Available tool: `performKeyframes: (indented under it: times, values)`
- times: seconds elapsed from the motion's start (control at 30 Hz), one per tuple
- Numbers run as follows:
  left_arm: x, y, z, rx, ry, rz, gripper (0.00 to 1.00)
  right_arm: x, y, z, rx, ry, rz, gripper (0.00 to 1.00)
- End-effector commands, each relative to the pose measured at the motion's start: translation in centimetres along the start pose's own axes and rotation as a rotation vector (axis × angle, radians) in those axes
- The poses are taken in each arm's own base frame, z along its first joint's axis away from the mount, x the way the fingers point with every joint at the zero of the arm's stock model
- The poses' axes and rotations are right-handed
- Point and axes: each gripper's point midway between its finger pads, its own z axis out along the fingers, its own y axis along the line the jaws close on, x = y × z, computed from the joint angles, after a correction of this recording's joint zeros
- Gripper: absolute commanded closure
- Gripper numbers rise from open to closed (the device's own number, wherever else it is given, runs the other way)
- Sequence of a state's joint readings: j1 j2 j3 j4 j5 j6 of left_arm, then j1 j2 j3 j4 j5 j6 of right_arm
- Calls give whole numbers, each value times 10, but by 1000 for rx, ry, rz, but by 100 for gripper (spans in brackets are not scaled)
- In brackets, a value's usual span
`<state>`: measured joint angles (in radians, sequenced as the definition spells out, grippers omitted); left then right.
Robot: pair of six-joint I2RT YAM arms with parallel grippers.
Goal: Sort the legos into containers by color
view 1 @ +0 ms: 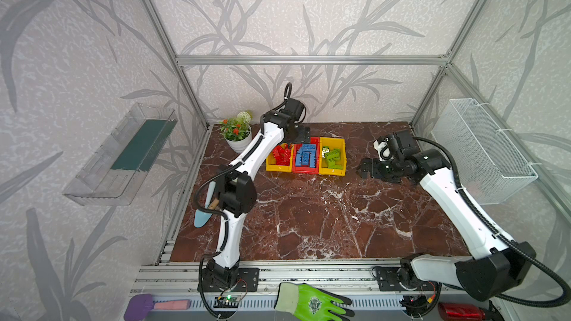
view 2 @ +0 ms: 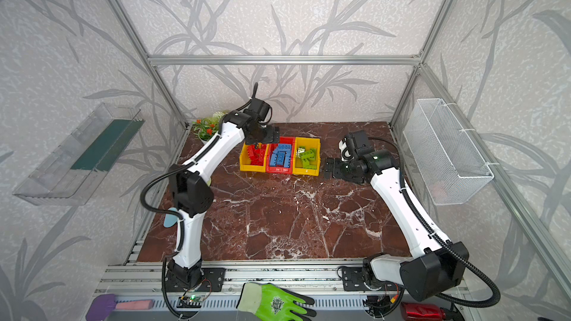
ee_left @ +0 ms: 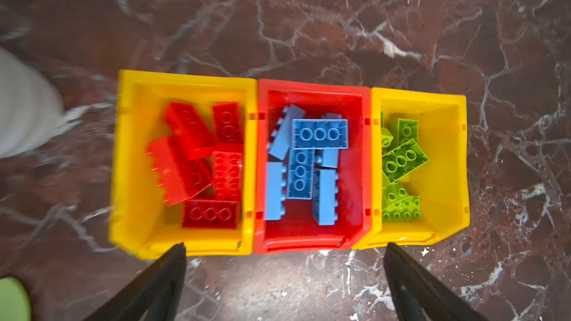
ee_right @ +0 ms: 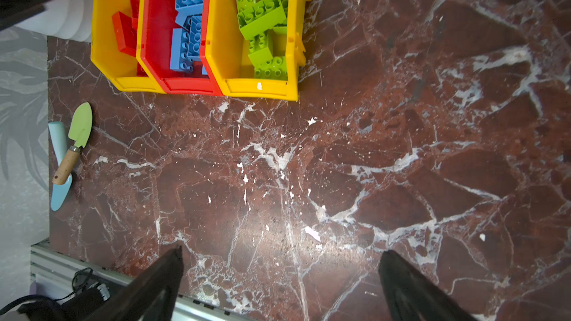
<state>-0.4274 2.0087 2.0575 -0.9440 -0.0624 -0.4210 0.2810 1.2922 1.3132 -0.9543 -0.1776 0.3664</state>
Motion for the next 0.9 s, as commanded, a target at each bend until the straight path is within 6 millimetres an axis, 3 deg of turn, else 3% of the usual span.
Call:
performKeyframes:
  times: [0.0, 0.13, 0.3, 0.37, 0.53, 0.67, 0.87]
  values:
    - [-16, 63, -50, -174, -195, -68, 1, -12, -9, -9, 33, -103, -121, 1]
    - [21, 129, -87, -324, -305, -111, 1, -17, -35, -12, 156, -202, -221, 1]
    - [96, 212, -108, -486, -414, -186, 1, -24, -54, -12, 237, -428, -351, 1]
    - [119, 233, -110, -547, -472, -165, 1, -23, -60, -9, 253, -533, -389, 1]
    - [147, 259, -99, -600, -555, -132, 1, -23, -83, 4, 322, -792, -398, 1]
    - [148, 271, -77, -590, -540, -183, 1, -23, -109, 29, 358, -760, -316, 1]
    - [151, 274, -35, -528, -529, -173, 1, -33, -125, 51, 363, -795, -280, 1]
